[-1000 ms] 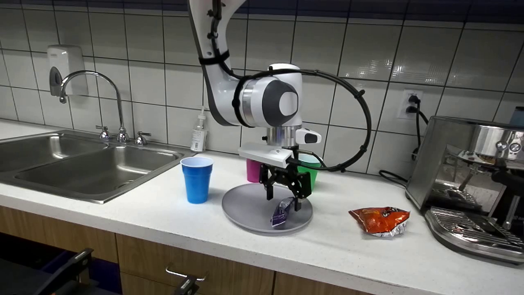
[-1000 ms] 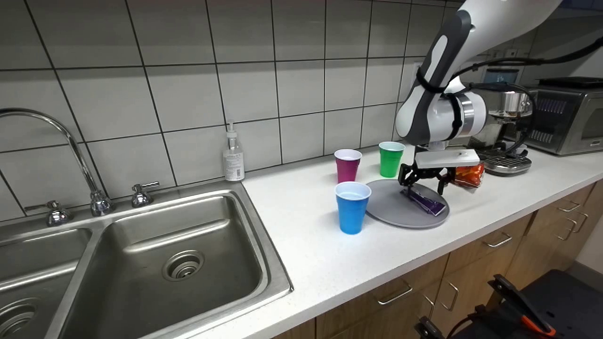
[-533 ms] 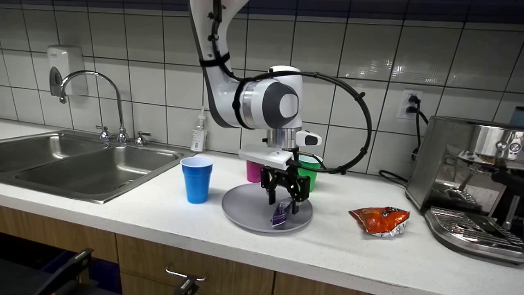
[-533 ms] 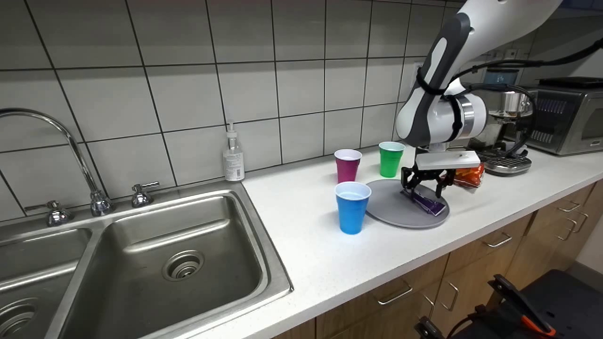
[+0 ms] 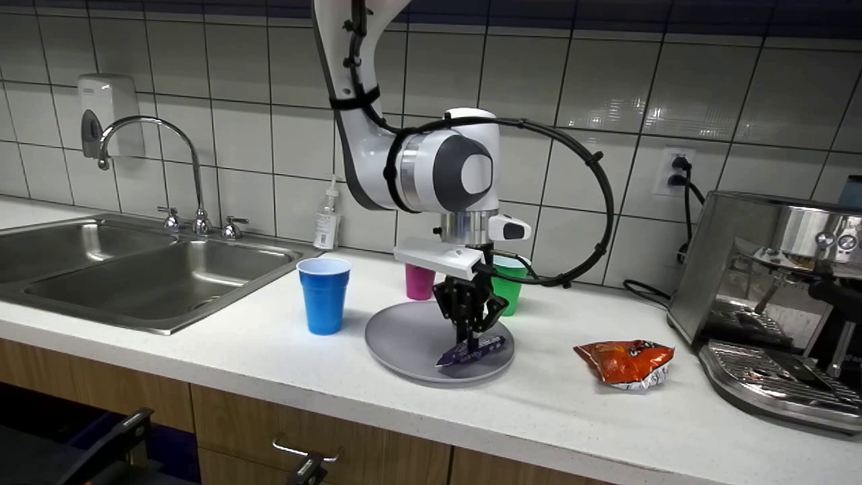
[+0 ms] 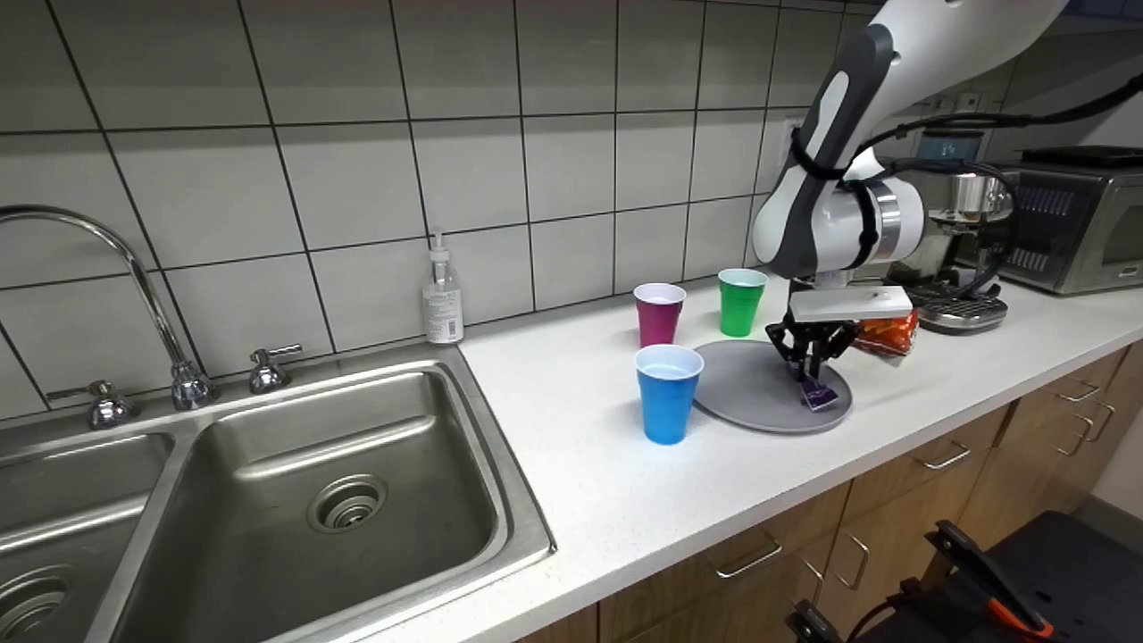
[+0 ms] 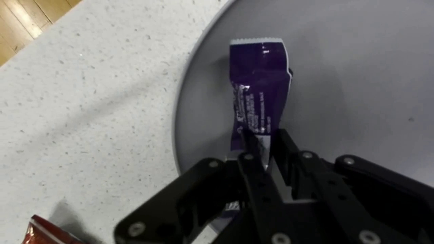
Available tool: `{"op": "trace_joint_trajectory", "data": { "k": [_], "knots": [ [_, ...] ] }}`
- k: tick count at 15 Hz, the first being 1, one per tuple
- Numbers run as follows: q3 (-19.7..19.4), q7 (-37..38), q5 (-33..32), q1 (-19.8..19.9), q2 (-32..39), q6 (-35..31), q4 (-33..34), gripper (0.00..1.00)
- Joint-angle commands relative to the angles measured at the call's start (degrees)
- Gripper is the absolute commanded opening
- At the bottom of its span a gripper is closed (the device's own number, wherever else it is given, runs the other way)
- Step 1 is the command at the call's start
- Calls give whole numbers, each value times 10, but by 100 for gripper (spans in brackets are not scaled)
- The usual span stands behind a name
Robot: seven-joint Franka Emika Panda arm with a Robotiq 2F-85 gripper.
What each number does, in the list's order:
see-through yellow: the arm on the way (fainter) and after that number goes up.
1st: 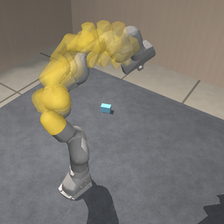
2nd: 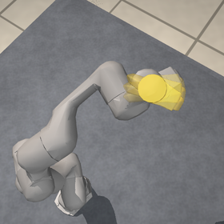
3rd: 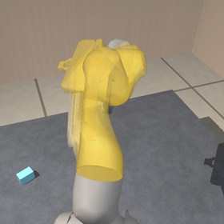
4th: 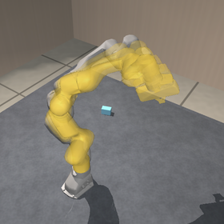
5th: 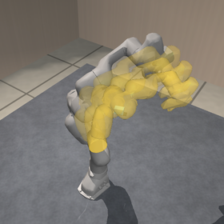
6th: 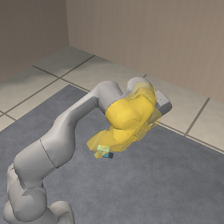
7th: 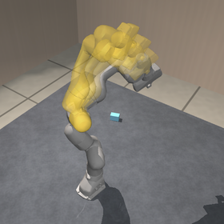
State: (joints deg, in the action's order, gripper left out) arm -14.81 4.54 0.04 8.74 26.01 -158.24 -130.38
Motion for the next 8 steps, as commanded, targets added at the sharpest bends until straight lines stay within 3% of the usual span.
{"op": "trace_joint_trajectory", "data": {
  "k": [1,8],
  "knots": [
    [5,2,3,12,-5,7,4,0],
    [7,-5,5,20,-23,7,-7,1]
  ]
}}
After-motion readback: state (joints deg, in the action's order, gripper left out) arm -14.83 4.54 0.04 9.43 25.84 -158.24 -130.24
